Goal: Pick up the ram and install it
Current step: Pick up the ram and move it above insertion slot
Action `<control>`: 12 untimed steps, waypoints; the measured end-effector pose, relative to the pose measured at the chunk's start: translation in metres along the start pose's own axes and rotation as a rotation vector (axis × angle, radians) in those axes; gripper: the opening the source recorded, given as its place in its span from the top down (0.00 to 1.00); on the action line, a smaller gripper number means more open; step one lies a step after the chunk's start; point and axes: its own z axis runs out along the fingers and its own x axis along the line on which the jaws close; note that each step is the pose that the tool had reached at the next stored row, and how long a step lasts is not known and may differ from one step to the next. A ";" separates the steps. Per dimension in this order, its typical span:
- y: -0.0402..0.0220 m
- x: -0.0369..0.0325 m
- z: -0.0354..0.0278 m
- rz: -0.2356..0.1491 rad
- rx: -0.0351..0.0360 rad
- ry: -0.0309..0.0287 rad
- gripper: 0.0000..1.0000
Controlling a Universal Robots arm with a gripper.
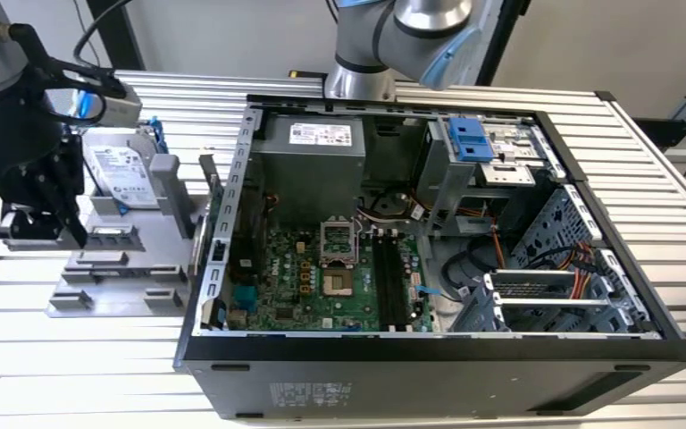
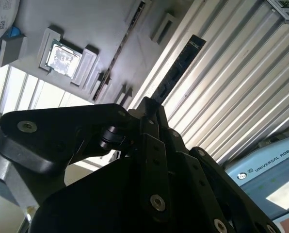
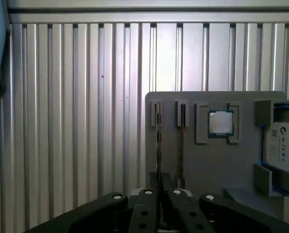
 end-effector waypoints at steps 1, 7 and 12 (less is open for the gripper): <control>0.0000 0.0001 -0.0021 0.000 0.0000 0.0000 1.00; 0.0003 0.0006 -0.0151 0.000 0.0000 0.0001 1.00; 0.0006 0.0010 -0.0260 0.000 -0.0001 0.0007 1.00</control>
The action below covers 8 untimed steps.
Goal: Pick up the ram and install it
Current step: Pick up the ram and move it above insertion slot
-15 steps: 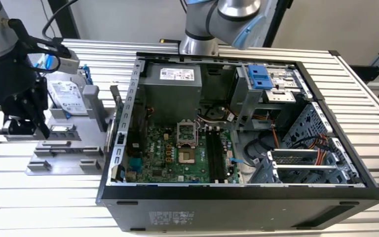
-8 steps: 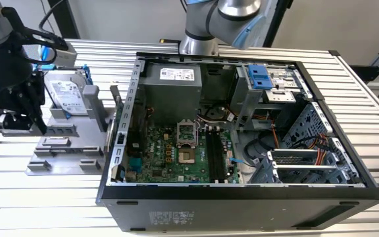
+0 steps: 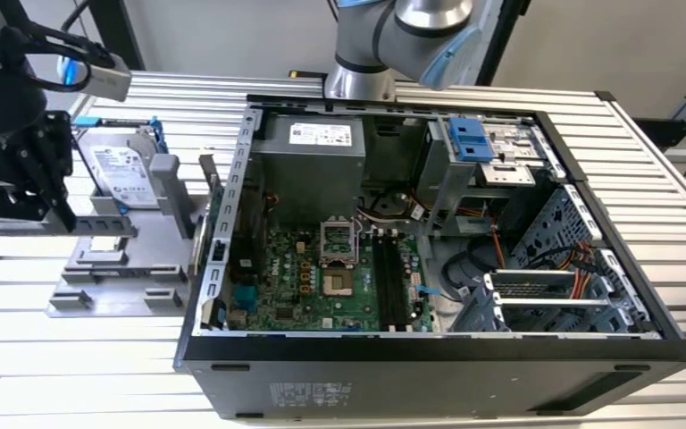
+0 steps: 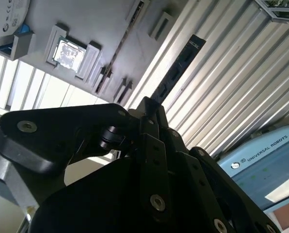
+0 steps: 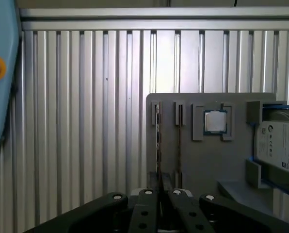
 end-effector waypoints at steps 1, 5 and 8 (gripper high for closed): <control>0.0000 0.0001 -0.0022 0.000 0.0000 0.0002 1.00; 0.0002 0.0004 -0.0105 0.000 0.0000 0.0013 1.00; 0.0004 0.0006 -0.0168 0.000 0.0000 0.0023 1.00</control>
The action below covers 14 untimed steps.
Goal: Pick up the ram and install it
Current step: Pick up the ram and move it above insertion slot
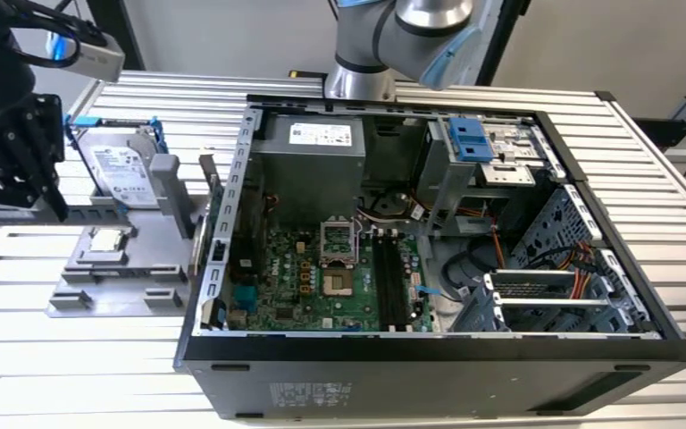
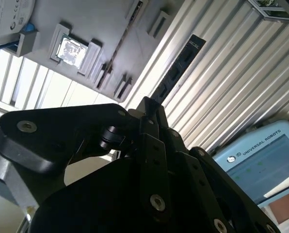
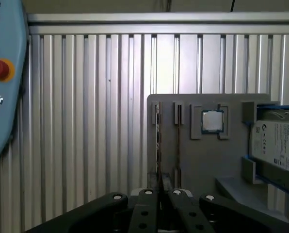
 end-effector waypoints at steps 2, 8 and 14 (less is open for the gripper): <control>0.0001 0.0002 -0.0048 0.000 0.0000 0.0008 1.00; 0.0004 0.0008 -0.0189 0.000 0.0000 0.0028 1.00; 0.0007 0.0013 -0.0321 0.000 -0.0001 0.0047 1.00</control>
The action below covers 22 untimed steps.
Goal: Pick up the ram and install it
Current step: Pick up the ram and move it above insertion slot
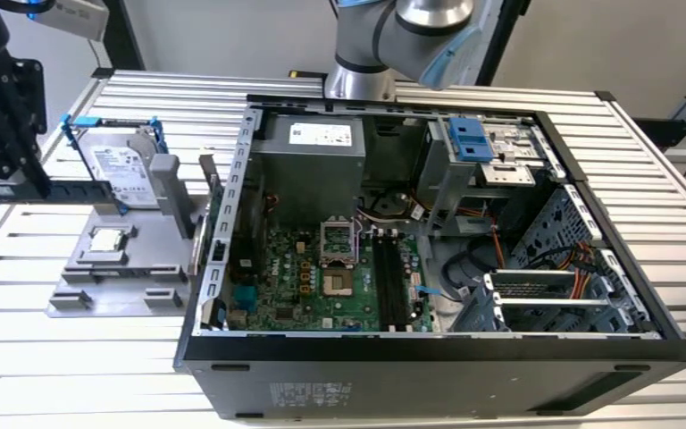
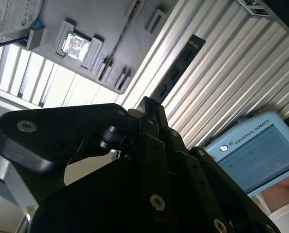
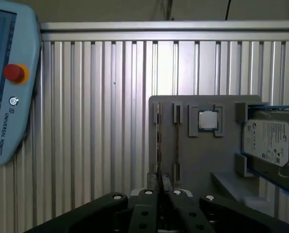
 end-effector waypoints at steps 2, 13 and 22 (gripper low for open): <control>0.0001 0.0001 -0.0034 0.000 0.0001 0.0005 1.00; -0.0084 0.0002 -0.0039 0.000 0.0001 0.0003 1.00; -0.0340 0.0001 -0.0045 0.000 -0.0013 0.0004 1.00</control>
